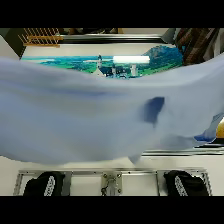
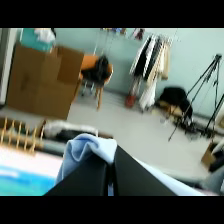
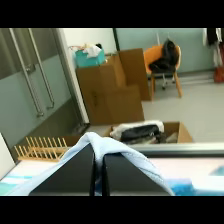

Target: Fold the clothes and pants, and hang the long-sleeved shirts on hangers.

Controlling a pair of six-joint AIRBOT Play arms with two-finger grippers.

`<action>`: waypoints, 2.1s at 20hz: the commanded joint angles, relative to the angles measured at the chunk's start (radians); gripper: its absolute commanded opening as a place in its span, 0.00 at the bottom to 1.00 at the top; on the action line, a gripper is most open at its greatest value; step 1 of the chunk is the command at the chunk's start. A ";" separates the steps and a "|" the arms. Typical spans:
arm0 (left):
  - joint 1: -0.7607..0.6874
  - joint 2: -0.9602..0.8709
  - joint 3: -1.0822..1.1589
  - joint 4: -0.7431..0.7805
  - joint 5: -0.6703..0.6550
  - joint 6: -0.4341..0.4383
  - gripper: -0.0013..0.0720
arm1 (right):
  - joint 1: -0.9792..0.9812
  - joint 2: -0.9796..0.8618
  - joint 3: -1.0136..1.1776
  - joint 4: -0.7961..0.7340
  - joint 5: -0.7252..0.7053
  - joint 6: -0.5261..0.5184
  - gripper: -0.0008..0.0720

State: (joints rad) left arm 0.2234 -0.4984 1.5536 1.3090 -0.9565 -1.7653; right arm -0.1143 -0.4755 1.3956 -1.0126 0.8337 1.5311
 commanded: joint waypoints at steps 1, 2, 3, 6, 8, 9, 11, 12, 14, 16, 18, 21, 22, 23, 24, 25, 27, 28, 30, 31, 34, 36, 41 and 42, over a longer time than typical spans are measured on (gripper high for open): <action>0.001 -0.144 0.001 0.001 -0.189 -0.006 0.03 | 0.000 -0.097 0.002 -0.093 0.188 0.123 0.03; 0.001 -0.218 0.001 0.002 -0.253 -0.005 0.03 | 0.000 -0.157 0.001 -0.095 0.273 0.123 0.03; 0.001 -0.290 -0.005 0.006 -0.295 -0.004 0.03 | 0.000 -0.226 0.001 -0.095 0.350 0.122 0.03; 0.001 -0.510 -0.112 0.005 -0.243 -0.005 0.03 | 0.004 -0.484 0.001 -0.096 0.484 0.098 0.03; 0.001 -0.653 -0.191 -0.051 -0.164 -0.004 0.03 | 0.004 -0.660 0.001 -0.095 0.472 0.092 0.03; 0.001 -0.721 -0.221 -0.097 -0.115 -0.002 0.03 | 0.004 -0.748 0.001 -0.095 0.446 0.092 0.03; 0.001 -0.861 -0.242 -0.199 0.000 0.011 0.03 | 0.008 -0.896 0.002 -0.086 0.341 0.053 0.03; 0.000 -0.927 -0.238 -0.266 0.056 0.044 0.03 | 0.013 -0.955 0.002 -0.080 0.280 0.029 0.03; 0.000 -1.043 -0.187 -0.332 0.086 0.070 0.03 | 0.021 -1.044 0.003 -0.052 0.184 0.028 0.03; 0.001 -1.129 -0.109 -0.342 0.072 0.074 0.03 | 0.026 -1.087 0.003 -0.041 0.104 0.029 0.03; 0.002 -1.177 -0.042 -0.340 0.049 0.074 0.03 | 0.026 -1.093 0.003 -0.046 0.063 0.029 0.03; 0.004 -1.179 -0.016 -0.332 0.056 0.074 0.03 | 0.026 -1.059 0.003 -0.114 0.066 0.043 0.03; 0.004 -1.165 -0.029 -0.317 0.060 0.074 0.03 | 0.028 -1.041 0.002 -0.150 0.079 0.066 0.03; 0.003 -1.144 -0.051 -0.278 0.062 0.074 0.03 | 0.032 -1.017 -0.002 -0.199 0.097 0.087 0.03; 0.000 -1.118 -0.088 -0.243 0.071 0.074 0.03 | 0.040 -0.991 -0.015 -0.243 0.111 0.100 0.03; -0.001 -1.090 -0.137 -0.215 0.079 0.074 0.03 | 0.049 -0.958 -0.042 -0.282 0.117 0.101 0.03; -0.001 -1.037 -0.249 -0.201 0.106 0.075 0.03 | 0.065 -0.892 -0.130 -0.297 0.117 0.102 0.03; -0.001 -1.014 -0.308 -0.200 0.134 0.075 0.03 | 0.071 -0.861 -0.185 -0.301 0.117 0.103 0.03; -0.001 -0.982 -0.406 -0.202 0.188 0.075 0.03 | 0.082 -0.818 -0.297 -0.305 0.116 0.109 0.03; -0.002 -0.975 -0.447 -0.204 0.201 0.075 0.03 | 0.087 -0.805 -0.349 -0.305 0.113 0.108 0.03; -0.014 -0.979 -0.539 -0.204 0.229 0.091 0.03 | 0.114 -0.795 -0.476 -0.304 0.077 0.108 0.03; -0.016 -0.979 -0.581 -0.212 0.258 0.090 0.03 | 0.127 -0.800 -0.525 -0.301 0.047 0.108 0.03; -0.005 -0.962 -0.593 -0.209 0.243 0.090 0.63 | 0.127 -0.808 -0.535 -0.265 0.042 0.108 0.05; -0.005 -0.941 -0.587 -0.208 0.240 0.091 0.80 | 0.125 -0.804 -0.527 -0.246 0.042 0.108 0.26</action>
State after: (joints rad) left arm 0.2157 -1.4658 0.9730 1.1034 -0.7136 -1.6772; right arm 0.0093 -1.2831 0.8749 -1.3022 0.8845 1.6398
